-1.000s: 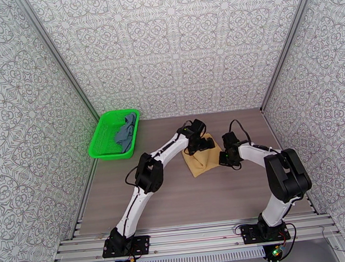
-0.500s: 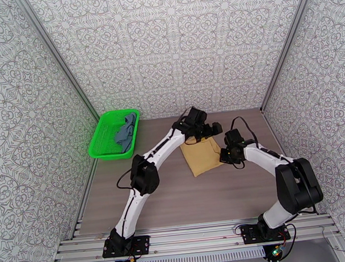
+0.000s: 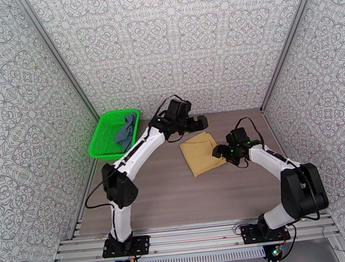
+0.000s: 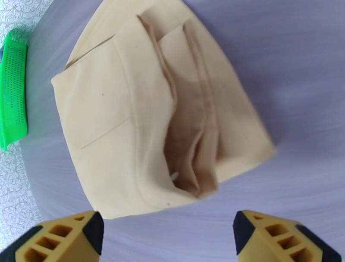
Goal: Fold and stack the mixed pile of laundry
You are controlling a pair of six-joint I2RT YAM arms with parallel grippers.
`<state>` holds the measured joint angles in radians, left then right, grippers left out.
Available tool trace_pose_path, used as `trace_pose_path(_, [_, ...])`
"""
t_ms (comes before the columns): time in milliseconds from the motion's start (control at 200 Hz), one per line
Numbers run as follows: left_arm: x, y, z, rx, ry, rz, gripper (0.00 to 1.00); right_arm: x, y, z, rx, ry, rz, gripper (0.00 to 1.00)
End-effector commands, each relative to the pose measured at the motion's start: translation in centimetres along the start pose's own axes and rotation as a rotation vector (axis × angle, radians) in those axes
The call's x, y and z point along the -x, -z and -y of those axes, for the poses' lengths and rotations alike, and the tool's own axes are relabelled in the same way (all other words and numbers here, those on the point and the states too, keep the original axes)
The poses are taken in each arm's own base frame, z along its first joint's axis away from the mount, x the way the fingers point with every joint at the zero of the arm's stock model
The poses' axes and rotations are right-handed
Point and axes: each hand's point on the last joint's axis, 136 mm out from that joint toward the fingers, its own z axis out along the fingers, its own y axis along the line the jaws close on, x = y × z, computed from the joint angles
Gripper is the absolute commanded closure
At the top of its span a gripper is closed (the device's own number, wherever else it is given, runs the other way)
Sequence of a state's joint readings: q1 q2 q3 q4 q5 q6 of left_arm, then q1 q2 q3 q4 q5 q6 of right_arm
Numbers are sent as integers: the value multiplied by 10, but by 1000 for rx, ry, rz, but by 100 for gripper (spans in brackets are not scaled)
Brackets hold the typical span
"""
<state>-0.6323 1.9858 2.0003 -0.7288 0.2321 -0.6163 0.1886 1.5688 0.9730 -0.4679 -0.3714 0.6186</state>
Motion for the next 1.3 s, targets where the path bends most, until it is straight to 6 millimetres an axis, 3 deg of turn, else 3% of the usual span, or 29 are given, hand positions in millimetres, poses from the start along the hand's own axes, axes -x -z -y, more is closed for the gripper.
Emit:
trace_pose_path(0, [-12, 0, -28, 88, -22, -12, 1, 0, -21, -4, 71, -70, -30, 18])
trace_pose_path(175, [-20, 9, -42, 115, -18, -14, 1, 12, -36, -2, 53, -88, -28, 31])
trace_pose_path(265, [-22, 14, -47, 131, -18, -12, 1, 21, -40, -3, 40, -83, -15, 45])
trace_pose_path(375, [-25, 19, -52, 146, -19, -12, 1, 33, -41, -6, 22, -57, 1, 71])
trace_pose_path(445, [-27, 22, -54, 151, -17, -13, 1, 39, -39, -11, 26, -35, 6, 100])
trace_pose_path(650, [-35, 26, -61, 163, -8, -16, 1, 47, -14, -49, 149, 151, 54, 100])
trace_pose_path(735, [-39, 24, -62, 162, -2, -22, 1, 50, -7, -52, 140, 228, 67, 100])
trace_pose_path(915, [-46, 15, -64, 153, 10, -41, 1, 56, -26, -29, 26, 281, 53, 100])
trace_pose_path(1050, [-51, 8, -61, 149, 3, -54, 1, 51, -53, 5, -97, 221, 1, 100])
trace_pose_path(1160, [-57, 0, -62, 156, 1, -71, 1, 48, -62, 32, -207, 151, -1, 100])
trace_pose_path(1295, [-57, -13, -66, 170, -17, -87, 1, 51, -59, 43, -256, 120, 39, 75])
